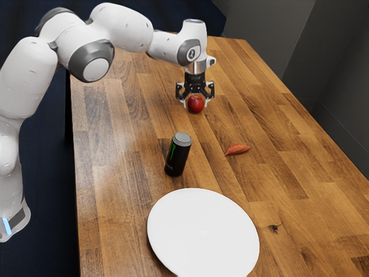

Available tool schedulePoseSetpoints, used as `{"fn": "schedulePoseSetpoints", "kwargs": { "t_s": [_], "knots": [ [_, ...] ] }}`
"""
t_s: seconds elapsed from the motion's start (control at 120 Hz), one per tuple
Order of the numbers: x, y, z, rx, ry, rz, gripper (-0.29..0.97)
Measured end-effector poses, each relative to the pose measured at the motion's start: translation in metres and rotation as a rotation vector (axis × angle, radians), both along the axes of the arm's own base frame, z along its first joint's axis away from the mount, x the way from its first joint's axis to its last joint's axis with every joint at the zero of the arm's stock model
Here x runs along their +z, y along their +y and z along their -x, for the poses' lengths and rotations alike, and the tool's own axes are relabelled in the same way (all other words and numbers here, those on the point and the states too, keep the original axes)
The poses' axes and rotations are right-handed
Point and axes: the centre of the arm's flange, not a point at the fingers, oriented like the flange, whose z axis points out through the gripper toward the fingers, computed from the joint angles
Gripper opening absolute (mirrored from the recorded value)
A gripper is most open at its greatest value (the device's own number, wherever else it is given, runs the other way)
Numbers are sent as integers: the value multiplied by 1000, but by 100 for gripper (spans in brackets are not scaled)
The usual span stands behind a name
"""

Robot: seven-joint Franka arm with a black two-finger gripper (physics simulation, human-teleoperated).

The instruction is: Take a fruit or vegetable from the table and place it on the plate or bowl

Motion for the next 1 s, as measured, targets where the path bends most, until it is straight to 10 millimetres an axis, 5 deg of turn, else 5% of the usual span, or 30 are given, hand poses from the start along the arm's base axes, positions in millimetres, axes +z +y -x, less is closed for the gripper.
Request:
{"fn": "schedulePoseSetpoints", "kwargs": {
  "t_s": [0.283, 0.392, 0.5, 0.675, 0.733, 0.85, 1.0],
  "knots": [
    [5, -4, -1, 30, -6, 6, 28],
    [34, -12, 1, 37, -46, 5, 27],
    [79, -44, -1, 1, -102, -8, 27],
    [197, -216, 4, -246, -231, -115, 28],
    [217, -268, 13, -304, -254, -133, 29],
    [206, -377, 29, -401, -226, -118, 29],
    [145, -507, 67, -488, -105, -77, 28]
  ]
}}
